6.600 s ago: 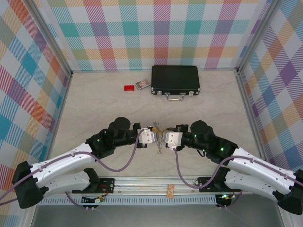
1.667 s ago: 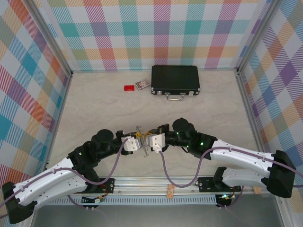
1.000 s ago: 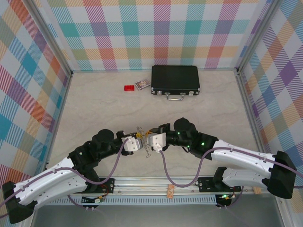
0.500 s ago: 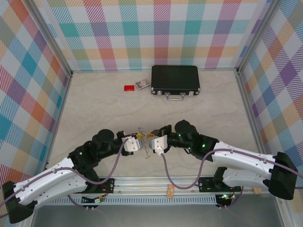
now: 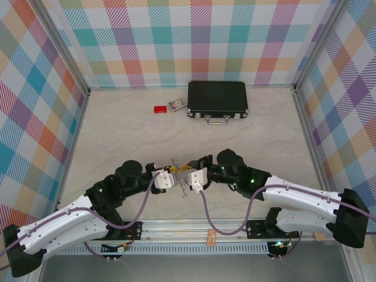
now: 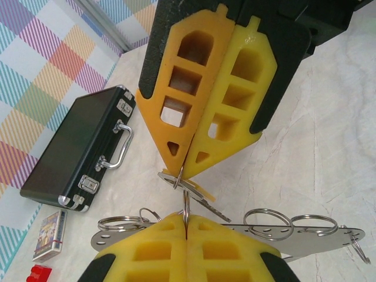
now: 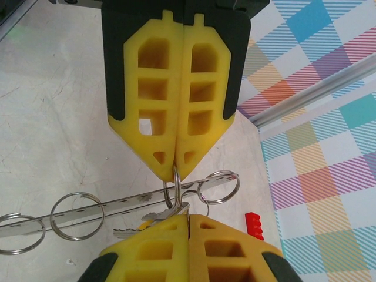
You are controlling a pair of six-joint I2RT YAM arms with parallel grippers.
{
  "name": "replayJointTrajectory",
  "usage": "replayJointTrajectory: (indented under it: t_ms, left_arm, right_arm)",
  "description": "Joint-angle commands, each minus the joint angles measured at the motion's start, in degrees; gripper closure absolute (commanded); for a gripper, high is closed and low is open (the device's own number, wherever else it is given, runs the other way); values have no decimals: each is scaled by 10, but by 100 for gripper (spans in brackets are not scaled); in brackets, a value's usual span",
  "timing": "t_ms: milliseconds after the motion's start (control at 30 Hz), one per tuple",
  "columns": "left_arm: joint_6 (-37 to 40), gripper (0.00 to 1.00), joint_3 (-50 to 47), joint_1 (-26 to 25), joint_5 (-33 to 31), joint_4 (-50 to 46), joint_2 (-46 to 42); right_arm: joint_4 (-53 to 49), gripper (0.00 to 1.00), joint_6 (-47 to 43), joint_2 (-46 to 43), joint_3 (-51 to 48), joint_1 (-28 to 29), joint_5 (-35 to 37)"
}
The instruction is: Put the keys on the keyring
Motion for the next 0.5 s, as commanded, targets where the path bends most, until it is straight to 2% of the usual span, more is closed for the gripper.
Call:
replayJointTrajectory:
  t_ms: [0, 467]
  left_arm:
    - [-5, 100, 21, -6, 9, 4, -3]
    - [-6, 100, 18, -5, 2, 9, -5]
  right_arm:
    - [23, 100, -4, 3, 3, 4, -10]
    - [15, 100, -5, -1, -1, 7, -10]
